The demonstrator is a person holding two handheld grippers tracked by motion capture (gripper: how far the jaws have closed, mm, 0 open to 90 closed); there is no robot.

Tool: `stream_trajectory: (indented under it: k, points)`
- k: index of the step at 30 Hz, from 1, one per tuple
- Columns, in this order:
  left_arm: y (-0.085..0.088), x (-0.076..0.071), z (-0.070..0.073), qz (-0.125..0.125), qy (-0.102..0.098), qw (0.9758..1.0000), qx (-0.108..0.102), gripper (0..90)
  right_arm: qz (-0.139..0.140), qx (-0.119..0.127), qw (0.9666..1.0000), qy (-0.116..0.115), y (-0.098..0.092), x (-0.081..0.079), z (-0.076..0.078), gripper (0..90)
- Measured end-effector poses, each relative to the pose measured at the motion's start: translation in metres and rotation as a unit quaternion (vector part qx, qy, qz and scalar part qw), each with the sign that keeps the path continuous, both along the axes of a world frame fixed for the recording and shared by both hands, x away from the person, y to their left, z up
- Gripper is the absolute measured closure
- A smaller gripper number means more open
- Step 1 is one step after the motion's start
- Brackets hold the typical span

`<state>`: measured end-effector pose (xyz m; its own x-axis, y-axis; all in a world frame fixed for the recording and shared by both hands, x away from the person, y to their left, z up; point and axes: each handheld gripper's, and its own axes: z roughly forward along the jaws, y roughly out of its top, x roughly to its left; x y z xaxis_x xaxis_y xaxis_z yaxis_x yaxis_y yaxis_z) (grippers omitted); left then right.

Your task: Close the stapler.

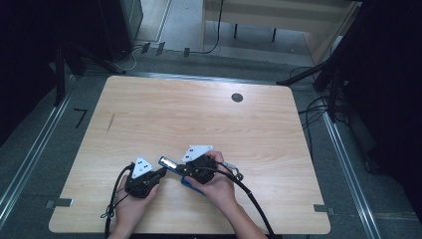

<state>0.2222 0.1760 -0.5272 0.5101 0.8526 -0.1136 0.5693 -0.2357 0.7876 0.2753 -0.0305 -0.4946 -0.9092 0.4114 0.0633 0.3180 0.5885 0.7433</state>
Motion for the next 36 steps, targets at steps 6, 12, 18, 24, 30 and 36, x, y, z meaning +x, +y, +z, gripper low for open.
stream_trajectory:
  k: [6, 12, 18, 24, 30, 36]
  points:
    - [-0.003, -0.004, 0.002, -0.012, -0.001, 0.9999, -0.01, 90.0, -0.002, 0.004, 1.0, -0.001, -0.002, -0.001, 0.001, 90.0]
    - [-0.012, -0.01, 0.0, -0.03, 0.007, 0.9993, -0.022, 90.0, -0.003, 0.006, 1.0, -0.004, -0.003, -0.002, 0.003, 90.0]
    - [-0.028, -0.016, -0.003, -0.055, 0.008, 0.9983, -0.016, 90.0, -0.004, 0.013, 0.9999, -0.006, -0.006, -0.003, 0.006, 90.0]
    - [-0.039, -0.02, -0.004, -0.07, 0.002, 0.9975, -0.013, 90.0, -0.008, 0.017, 0.9998, -0.008, -0.009, -0.004, 0.01, 90.0]
    - [-0.046, -0.022, -0.005, -0.078, -0.001, 0.9968, -0.013, 90.0, -0.007, 0.022, 0.9997, -0.01, -0.013, -0.005, 0.011, 90.0]
    - [-0.054, -0.024, -0.005, -0.09, -0.005, 0.9959, -0.009, 90.0, -0.009, 0.027, 0.9996, -0.008, -0.015, -0.005, 0.011, 90.0]
